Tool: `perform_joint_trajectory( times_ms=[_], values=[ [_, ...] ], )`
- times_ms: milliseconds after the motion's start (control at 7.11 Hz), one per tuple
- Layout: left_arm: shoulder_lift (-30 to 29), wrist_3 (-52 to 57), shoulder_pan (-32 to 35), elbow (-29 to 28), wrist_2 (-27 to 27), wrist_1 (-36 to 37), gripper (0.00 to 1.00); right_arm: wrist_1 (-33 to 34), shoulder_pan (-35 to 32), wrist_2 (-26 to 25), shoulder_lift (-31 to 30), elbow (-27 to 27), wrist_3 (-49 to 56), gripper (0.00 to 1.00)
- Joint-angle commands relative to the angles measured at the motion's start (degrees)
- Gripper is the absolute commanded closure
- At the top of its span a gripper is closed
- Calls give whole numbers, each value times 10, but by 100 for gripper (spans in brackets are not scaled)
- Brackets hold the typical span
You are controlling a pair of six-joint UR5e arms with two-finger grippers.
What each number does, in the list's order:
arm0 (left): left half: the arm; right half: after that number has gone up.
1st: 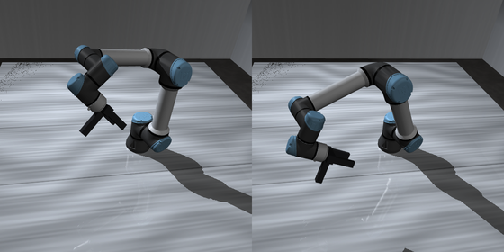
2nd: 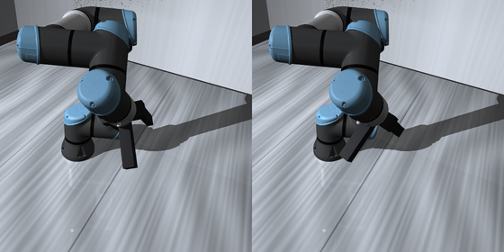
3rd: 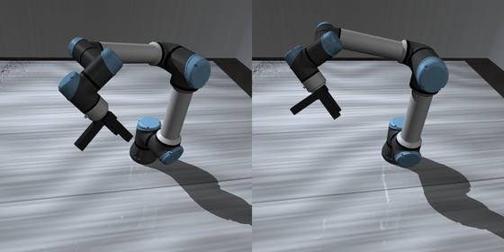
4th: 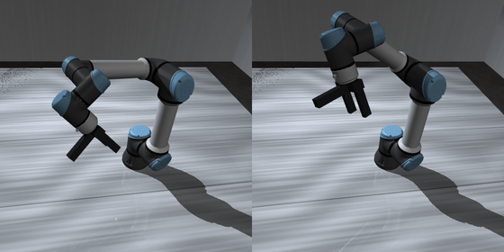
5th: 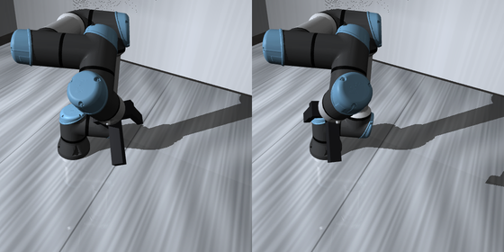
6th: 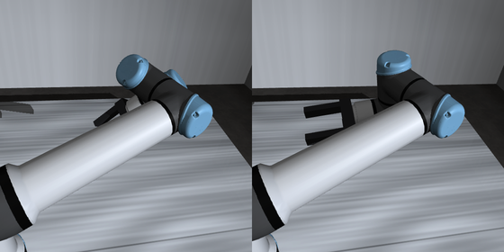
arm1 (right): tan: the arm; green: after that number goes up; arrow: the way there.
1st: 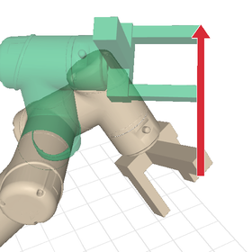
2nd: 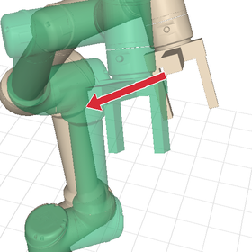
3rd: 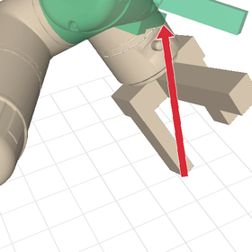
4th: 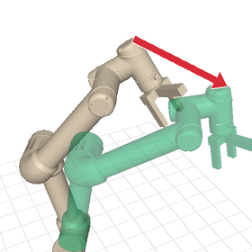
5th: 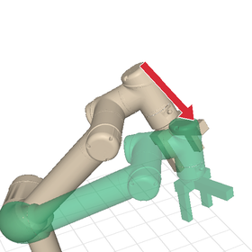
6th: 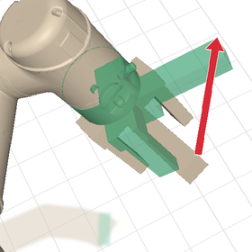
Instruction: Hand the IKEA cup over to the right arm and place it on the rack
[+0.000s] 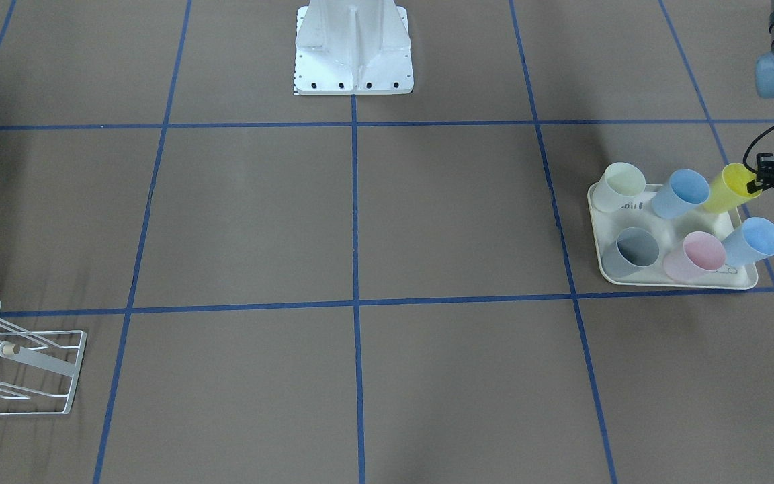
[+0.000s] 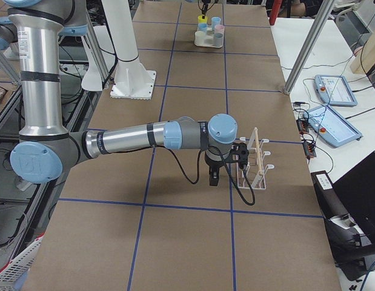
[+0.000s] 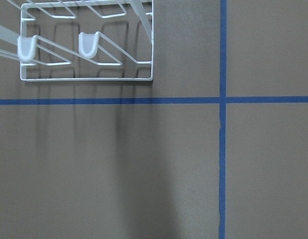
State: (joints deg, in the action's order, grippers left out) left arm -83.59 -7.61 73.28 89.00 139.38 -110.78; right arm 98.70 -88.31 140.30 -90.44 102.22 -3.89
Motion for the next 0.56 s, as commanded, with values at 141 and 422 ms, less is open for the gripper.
perform_joint_trajectory(
  times_ms=[141, 422],
  values=[
    [8, 1, 43, 85, 34, 66, 100, -1, 1, 1, 0, 3, 0, 1],
    [4, 2, 81, 185, 27, 211, 100, -4, 4, 0, 2, 3, -1, 1]
  ],
)
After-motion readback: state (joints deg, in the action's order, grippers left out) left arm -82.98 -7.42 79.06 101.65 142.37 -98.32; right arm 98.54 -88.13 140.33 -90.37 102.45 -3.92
